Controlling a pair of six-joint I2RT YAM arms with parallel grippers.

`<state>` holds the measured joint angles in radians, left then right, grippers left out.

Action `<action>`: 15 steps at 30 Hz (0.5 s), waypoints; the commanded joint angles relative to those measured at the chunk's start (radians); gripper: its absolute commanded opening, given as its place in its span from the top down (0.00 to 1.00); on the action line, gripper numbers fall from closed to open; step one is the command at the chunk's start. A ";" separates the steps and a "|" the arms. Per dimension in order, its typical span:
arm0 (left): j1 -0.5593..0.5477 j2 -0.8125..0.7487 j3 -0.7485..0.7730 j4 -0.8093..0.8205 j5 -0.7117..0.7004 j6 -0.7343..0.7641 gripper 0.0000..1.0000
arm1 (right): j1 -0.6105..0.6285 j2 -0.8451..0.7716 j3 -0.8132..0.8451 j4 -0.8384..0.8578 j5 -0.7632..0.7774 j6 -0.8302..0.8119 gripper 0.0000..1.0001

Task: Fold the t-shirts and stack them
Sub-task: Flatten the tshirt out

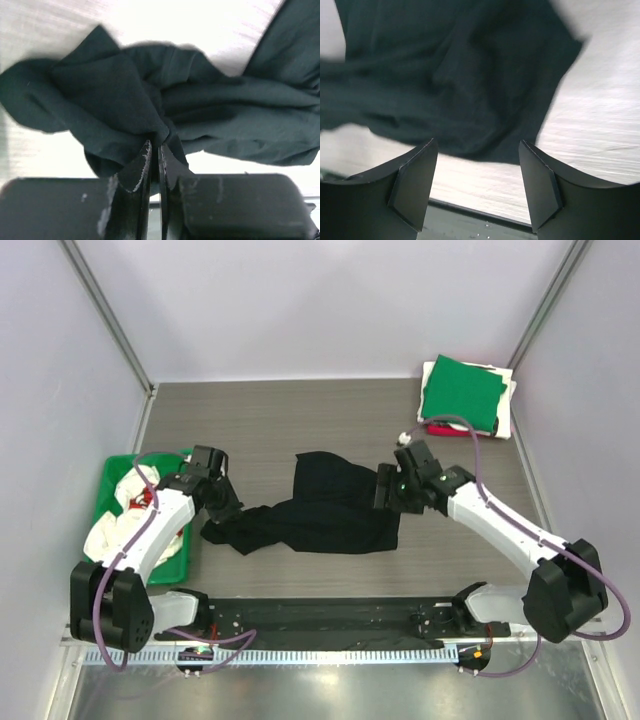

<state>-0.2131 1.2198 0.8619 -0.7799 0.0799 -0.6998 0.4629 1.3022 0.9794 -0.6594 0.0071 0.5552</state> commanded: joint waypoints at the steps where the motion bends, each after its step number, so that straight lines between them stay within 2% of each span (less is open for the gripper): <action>1: 0.000 0.010 0.028 0.094 -0.006 -0.006 0.91 | 0.058 -0.035 -0.128 0.086 -0.053 0.080 0.28; 7: -0.002 -0.034 0.074 0.050 -0.049 0.016 0.91 | 0.095 -0.084 -0.309 0.152 -0.023 0.137 0.28; 15: -0.003 -0.180 -0.050 0.025 -0.022 -0.018 0.93 | 0.079 -0.040 -0.301 0.205 0.045 0.130 0.27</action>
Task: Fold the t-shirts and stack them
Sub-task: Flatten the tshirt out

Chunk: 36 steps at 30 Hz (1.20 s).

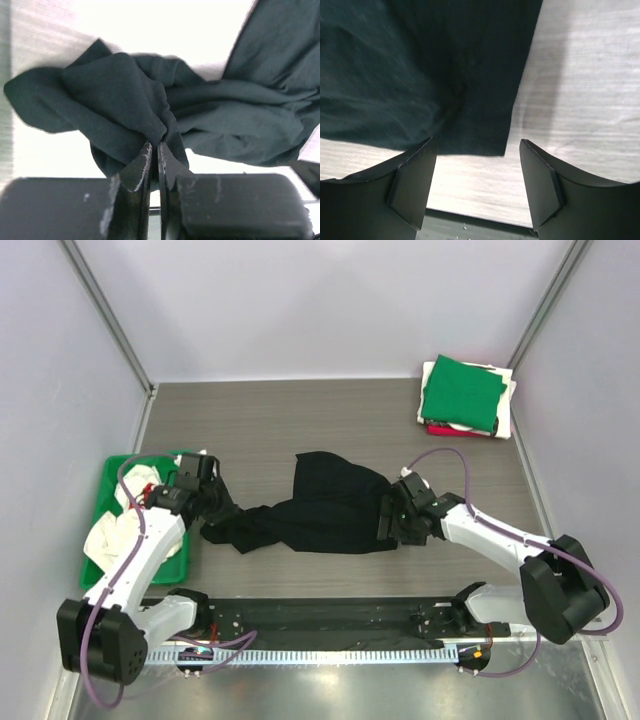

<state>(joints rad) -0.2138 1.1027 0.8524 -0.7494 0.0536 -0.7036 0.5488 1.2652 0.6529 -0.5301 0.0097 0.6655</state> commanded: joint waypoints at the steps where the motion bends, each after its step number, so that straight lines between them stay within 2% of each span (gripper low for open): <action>1: -0.002 -0.078 -0.068 -0.008 0.005 -0.019 0.94 | -0.006 0.008 0.021 0.090 0.033 0.020 0.28; 4: -0.025 -0.124 -0.072 -0.018 -0.005 -0.034 0.95 | -0.007 0.066 -0.002 0.153 0.004 0.025 0.35; 6: -0.029 -0.130 -0.062 -0.022 -0.006 -0.033 0.95 | -0.009 0.086 -0.016 0.195 -0.039 0.028 0.45; 7: -0.027 -0.130 -0.058 -0.031 -0.015 -0.031 0.95 | -0.007 0.082 -0.019 0.200 -0.039 0.016 0.51; 8: -0.029 -0.124 -0.044 -0.037 -0.020 -0.022 0.95 | -0.007 0.073 -0.019 0.217 -0.043 0.006 0.62; 10: -0.027 -0.116 -0.023 -0.064 -0.034 -0.016 0.97 | -0.006 0.048 -0.013 0.220 -0.066 -0.020 0.74; 11: -0.027 -0.116 0.008 -0.076 -0.037 -0.011 0.98 | -0.007 0.037 -0.009 0.208 -0.076 -0.024 0.84; 14: -0.025 -0.139 0.106 -0.136 -0.046 -0.002 0.98 | -0.006 -0.050 0.014 0.133 -0.088 -0.015 0.98; 16: -0.025 -0.164 0.157 -0.194 -0.046 0.007 0.98 | -0.007 -0.108 0.042 0.066 -0.077 0.002 0.99; 21: -0.027 -0.162 0.313 -0.350 -0.047 0.064 0.97 | -0.006 -0.357 0.140 -0.244 -0.082 0.051 0.99; 24: -0.025 -0.138 0.376 -0.352 -0.040 0.090 0.94 | -0.006 -0.397 0.192 -0.350 -0.089 0.068 0.99; 26: -0.027 -0.075 0.407 -0.318 -0.041 0.114 0.92 | -0.007 -0.348 0.261 -0.354 -0.077 0.060 0.99; 28: -0.024 0.018 0.471 -0.260 -0.046 0.160 0.91 | -0.042 -0.201 0.381 -0.349 -0.053 0.005 0.99; 29: -0.022 0.142 0.496 -0.243 -0.084 0.173 0.91 | -0.081 -0.140 0.430 -0.326 -0.083 -0.021 0.99; 30: -0.003 0.210 0.528 -0.223 -0.089 0.184 0.91 | -0.170 -0.006 0.523 -0.305 -0.111 -0.052 0.99; 32: 0.027 0.369 0.647 -0.225 -0.060 0.194 0.89 | -0.262 0.136 0.637 -0.256 -0.157 -0.108 0.64; 33: 0.057 0.517 0.707 -0.261 0.013 0.199 0.86 | -0.289 0.225 0.777 -0.263 -0.162 -0.115 0.48; 34: 0.066 0.596 0.756 -0.283 0.026 0.202 0.83 | -0.324 0.358 0.854 -0.283 -0.169 -0.138 0.34; 35: 0.073 0.655 0.849 -0.306 0.029 0.208 0.79 | -0.329 0.415 0.922 -0.319 -0.168 -0.145 0.30; 36: 0.074 0.734 0.875 -0.327 0.013 0.216 0.71 | -0.328 0.449 1.021 -0.340 -0.150 -0.149 0.27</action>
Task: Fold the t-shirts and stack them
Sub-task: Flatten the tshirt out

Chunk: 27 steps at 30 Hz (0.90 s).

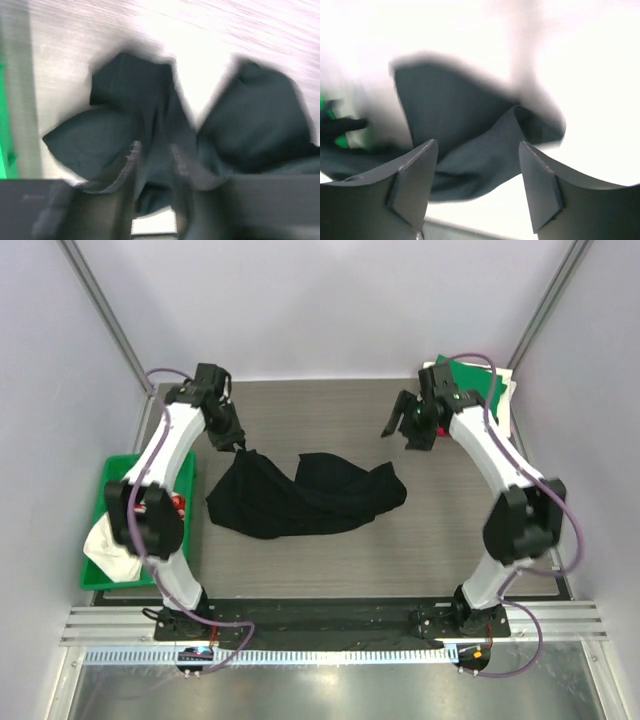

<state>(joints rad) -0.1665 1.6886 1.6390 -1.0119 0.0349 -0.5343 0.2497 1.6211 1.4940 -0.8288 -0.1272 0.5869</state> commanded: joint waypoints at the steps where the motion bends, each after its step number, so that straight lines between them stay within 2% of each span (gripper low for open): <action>1: 0.025 0.172 0.105 -0.071 0.017 0.048 0.64 | -0.027 0.123 0.207 -0.059 -0.020 -0.073 0.25; 2: 0.025 0.189 0.117 -0.079 0.002 0.051 0.58 | -0.023 0.118 0.215 -0.064 -0.026 -0.071 0.25; 3: 0.025 0.201 0.108 -0.074 -0.006 0.056 0.47 | -0.018 0.106 0.187 -0.056 -0.014 -0.071 0.24; 5: 0.025 0.189 0.053 -0.042 -0.009 0.059 0.40 | -0.003 0.036 0.115 -0.009 -0.003 -0.073 0.24; 6: 0.025 0.181 -0.014 -0.004 -0.015 0.056 0.33 | -0.003 0.005 0.019 0.008 -0.003 -0.071 0.24; 7: 0.025 0.165 -0.043 0.013 -0.029 0.056 0.31 | 0.000 -0.022 -0.035 0.026 -0.011 -0.068 0.25; 10: 0.025 0.129 -0.140 0.064 -0.027 0.060 0.30 | 0.034 -0.150 -0.262 0.135 -0.032 -0.035 0.30; 11: 0.025 0.117 -0.165 0.088 -0.068 0.062 0.30 | 0.052 -0.196 -0.308 0.179 -0.037 -0.024 0.32; 12: 0.025 0.100 -0.204 0.102 -0.079 0.062 0.30 | 0.062 -0.211 -0.392 0.201 -0.038 0.002 0.37; 16: 0.025 0.039 -0.257 0.142 -0.104 0.068 0.30 | 0.088 -0.283 -0.598 0.333 -0.072 0.071 0.46; 18: 0.025 0.008 -0.286 0.165 -0.107 0.073 0.30 | 0.088 -0.274 -0.671 0.404 -0.078 0.085 0.47; 22: 0.025 -0.020 -0.315 0.185 -0.105 0.080 0.31 | 0.088 -0.207 -0.699 0.493 -0.109 0.074 0.43; 27: 0.027 -0.047 -0.326 0.191 -0.110 0.082 0.31 | 0.086 -0.126 -0.716 0.606 -0.140 0.105 0.43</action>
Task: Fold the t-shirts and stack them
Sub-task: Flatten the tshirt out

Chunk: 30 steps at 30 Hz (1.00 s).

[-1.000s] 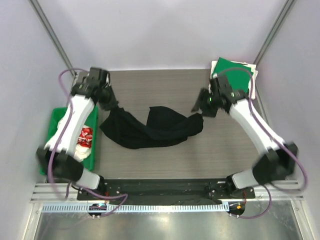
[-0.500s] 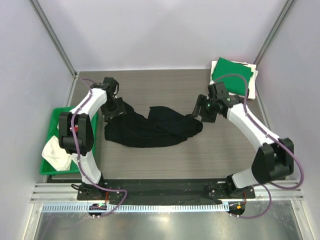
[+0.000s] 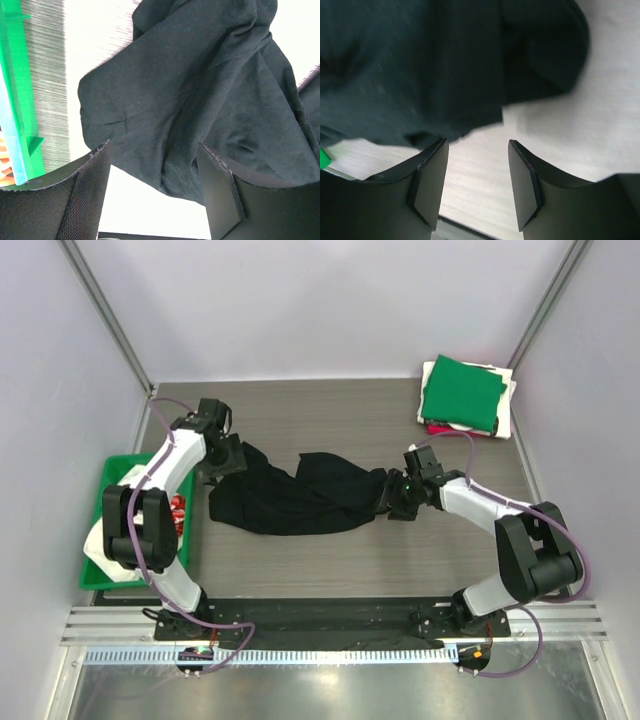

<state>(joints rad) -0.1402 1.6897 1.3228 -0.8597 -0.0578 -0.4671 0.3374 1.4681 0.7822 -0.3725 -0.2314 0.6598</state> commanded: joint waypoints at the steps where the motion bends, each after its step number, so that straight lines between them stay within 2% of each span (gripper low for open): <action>1: -0.001 -0.051 -0.011 0.042 -0.019 0.015 0.31 | -0.003 0.040 -0.003 0.156 -0.029 0.032 0.43; 10: -0.001 -0.064 -0.014 0.040 -0.002 0.018 0.31 | 0.002 0.113 -0.029 0.205 0.018 0.029 0.48; 11: -0.001 -0.065 -0.014 0.041 -0.001 0.018 0.31 | 0.002 0.112 -0.031 0.210 0.029 0.031 0.51; 13: -0.001 -0.064 -0.016 0.037 -0.002 0.018 0.31 | 0.002 0.103 -0.029 0.210 0.038 0.029 0.64; 15: -0.001 -0.062 -0.017 0.039 -0.002 0.018 0.31 | 0.002 0.094 -0.020 0.184 0.052 0.026 0.75; 18: -0.001 -0.061 -0.020 0.039 -0.005 0.018 0.31 | 0.002 0.052 -0.015 0.141 0.058 0.018 0.86; 21: -0.001 -0.061 -0.022 0.042 -0.007 0.016 0.32 | -0.001 -0.029 0.006 0.063 0.073 0.000 0.90; 29: -0.001 -0.113 -0.040 0.076 -0.008 0.002 0.35 | -0.070 -0.179 0.107 -0.190 0.086 -0.077 0.93; 30: -0.001 -0.123 -0.043 0.082 -0.007 -0.002 0.35 | -0.084 -0.205 0.118 -0.207 0.093 -0.084 0.97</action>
<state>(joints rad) -0.1402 1.6363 1.2823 -0.8288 -0.0601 -0.4641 0.2821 1.3231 0.8486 -0.4675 -0.1703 0.6243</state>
